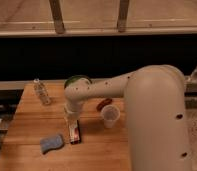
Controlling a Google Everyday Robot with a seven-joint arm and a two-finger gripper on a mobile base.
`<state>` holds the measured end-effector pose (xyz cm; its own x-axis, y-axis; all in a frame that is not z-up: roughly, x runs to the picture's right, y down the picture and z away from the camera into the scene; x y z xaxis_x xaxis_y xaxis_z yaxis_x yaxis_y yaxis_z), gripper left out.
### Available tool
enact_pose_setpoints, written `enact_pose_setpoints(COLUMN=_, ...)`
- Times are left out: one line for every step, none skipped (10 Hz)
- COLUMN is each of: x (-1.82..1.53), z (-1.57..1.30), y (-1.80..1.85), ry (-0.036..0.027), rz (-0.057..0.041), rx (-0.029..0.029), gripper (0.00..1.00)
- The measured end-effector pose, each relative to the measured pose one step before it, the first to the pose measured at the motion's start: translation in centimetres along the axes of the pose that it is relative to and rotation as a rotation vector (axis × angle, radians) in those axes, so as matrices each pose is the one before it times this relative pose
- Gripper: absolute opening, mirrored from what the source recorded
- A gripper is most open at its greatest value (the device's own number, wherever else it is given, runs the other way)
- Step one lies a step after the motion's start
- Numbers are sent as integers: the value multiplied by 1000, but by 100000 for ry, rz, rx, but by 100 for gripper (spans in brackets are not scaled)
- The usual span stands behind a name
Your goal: Push the eraser across the table
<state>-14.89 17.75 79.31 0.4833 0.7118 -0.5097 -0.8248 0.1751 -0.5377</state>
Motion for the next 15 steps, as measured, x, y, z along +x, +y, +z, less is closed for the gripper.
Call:
enact_pose_setpoints(x=-147, z=-1277, y=-650, ry=-1957, rz=1426, rx=694, gripper=0)
enact_pose_setpoints(x=-15, z=-1587, y=-1133, ry=-2512, rz=2358, rx=986, gripper=0)
enact_pose_setpoints(x=135, z=-1218, y=-1343, ry=-1792, rz=2851, rx=623, gripper=0)
enact_pose_setpoints(x=80, z=-319, y=-523, ry=-7, rz=1462, rx=107, gripper=0)
enact_pose_setpoints(x=31, z=213, y=-235, ry=662, rz=890, rx=-139, gripper=0)
enact_pose_setpoints(x=69, z=977, y=-411, ry=2039, rz=1498, rx=-336, gripper=0)
enact_pose_setpoints(x=49, z=1314, y=-305, ry=2287, rz=1036, rx=-343, gripper=0)
enact_pose_setpoints(x=11, z=1565, y=-232, ry=2343, rz=599, rx=-389, gripper=0)
enact_pose_setpoints(x=141, z=2104, y=-445, ry=3198, rz=757, rx=-224, gripper=0)
enact_pose_setpoints(x=-300, z=2049, y=-182, ry=3125, rz=1374, rx=-1370, gripper=0)
enact_pose_setpoints(x=-132, z=484, y=-140, ry=773, rz=355, rx=15, gripper=0)
enact_pose_setpoints(x=1083, z=533, y=-585, ry=2655, rz=130, rx=1009, gripper=0)
enact_pose_setpoints(x=22, z=-163, y=-6, ry=19, rz=-154, rx=288, gripper=0)
enact_pose_setpoints(x=-199, z=-5, y=-40, ry=-511, rz=142, rx=-34, gripper=0)
enact_pose_setpoints(x=64, z=10, y=-9, ry=197, rz=138, rx=-148, gripper=0)
